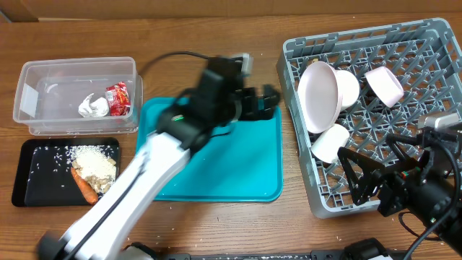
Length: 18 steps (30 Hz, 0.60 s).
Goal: Sort waste into correct bins and load items into the dishwasher
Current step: 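Set the plate upright in the rack and release it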
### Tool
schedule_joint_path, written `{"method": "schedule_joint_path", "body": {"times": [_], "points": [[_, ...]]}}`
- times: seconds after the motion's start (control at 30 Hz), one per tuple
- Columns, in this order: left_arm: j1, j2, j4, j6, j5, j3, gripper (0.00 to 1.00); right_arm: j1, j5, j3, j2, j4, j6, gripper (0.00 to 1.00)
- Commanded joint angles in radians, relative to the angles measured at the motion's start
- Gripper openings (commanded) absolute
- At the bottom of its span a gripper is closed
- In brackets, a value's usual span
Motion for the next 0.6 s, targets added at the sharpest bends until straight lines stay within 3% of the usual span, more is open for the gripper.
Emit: {"method": "schedule_joint_path", "body": {"times": [0.0,0.17,0.3,0.57], "points": [[0.068,-0.208,-0.215,0.188,-0.24,0.079,1.0,0.005,0.002,0.006,-0.003,0.006,-0.003,1.0],[0.145,-0.422,-0.533,0.249,-0.471,0.127,1.0,0.005,0.002,0.006,-0.003,0.006,-0.003,1.0],[0.15,-0.531,-0.642,0.258,-0.55,0.127,1.0,0.005,0.002,0.006,-0.003,0.006,-0.003,1.0],[0.15,-0.589,-0.727,0.258,-0.548,0.127,1.0,0.004,0.002,0.006,-0.002,0.006,-0.003,1.0]]}}
